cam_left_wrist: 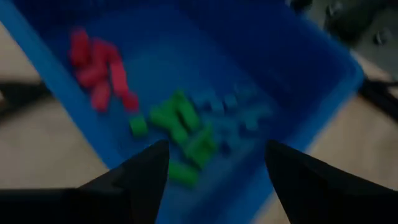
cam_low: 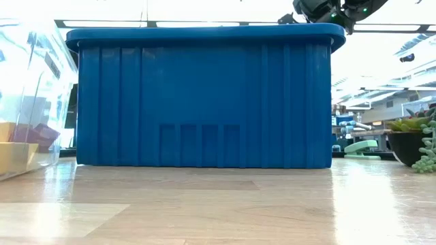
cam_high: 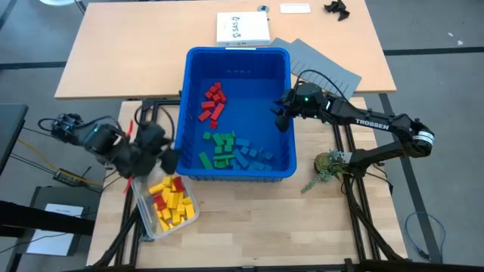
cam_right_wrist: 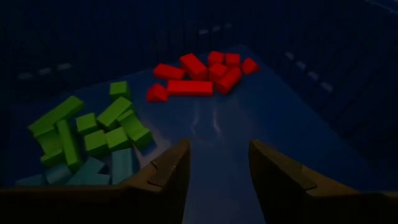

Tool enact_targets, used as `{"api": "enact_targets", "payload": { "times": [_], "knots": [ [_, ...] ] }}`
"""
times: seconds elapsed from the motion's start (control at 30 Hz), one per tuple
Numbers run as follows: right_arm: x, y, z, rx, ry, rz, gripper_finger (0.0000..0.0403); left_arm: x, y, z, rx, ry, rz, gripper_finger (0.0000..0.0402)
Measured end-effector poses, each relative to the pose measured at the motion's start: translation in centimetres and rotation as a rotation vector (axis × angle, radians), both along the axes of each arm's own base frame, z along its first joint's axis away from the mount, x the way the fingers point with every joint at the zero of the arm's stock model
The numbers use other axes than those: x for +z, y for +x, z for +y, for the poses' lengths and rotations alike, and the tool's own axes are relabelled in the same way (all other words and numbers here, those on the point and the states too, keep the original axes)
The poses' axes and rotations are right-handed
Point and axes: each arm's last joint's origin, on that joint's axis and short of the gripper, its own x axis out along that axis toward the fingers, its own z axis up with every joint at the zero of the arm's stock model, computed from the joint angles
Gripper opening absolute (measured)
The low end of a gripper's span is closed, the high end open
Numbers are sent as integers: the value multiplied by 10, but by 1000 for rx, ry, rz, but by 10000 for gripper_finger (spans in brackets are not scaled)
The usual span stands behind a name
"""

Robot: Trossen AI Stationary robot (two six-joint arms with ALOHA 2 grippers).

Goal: Sort Items/Unsort Items

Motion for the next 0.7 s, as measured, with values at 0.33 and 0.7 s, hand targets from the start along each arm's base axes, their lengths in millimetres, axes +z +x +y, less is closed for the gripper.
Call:
{"api": "enact_targets", "payload": {
  "times": [0.33, 0.7],
  "knots": [
    [1, 1, 0, 7, -13, -9, 162, 18, 57, 59, 84, 309, -48, 272],
    [1, 1, 0, 7, -13, -10, 162, -7, 134, 159, 43, 337, -79, 273]
  ]
}}
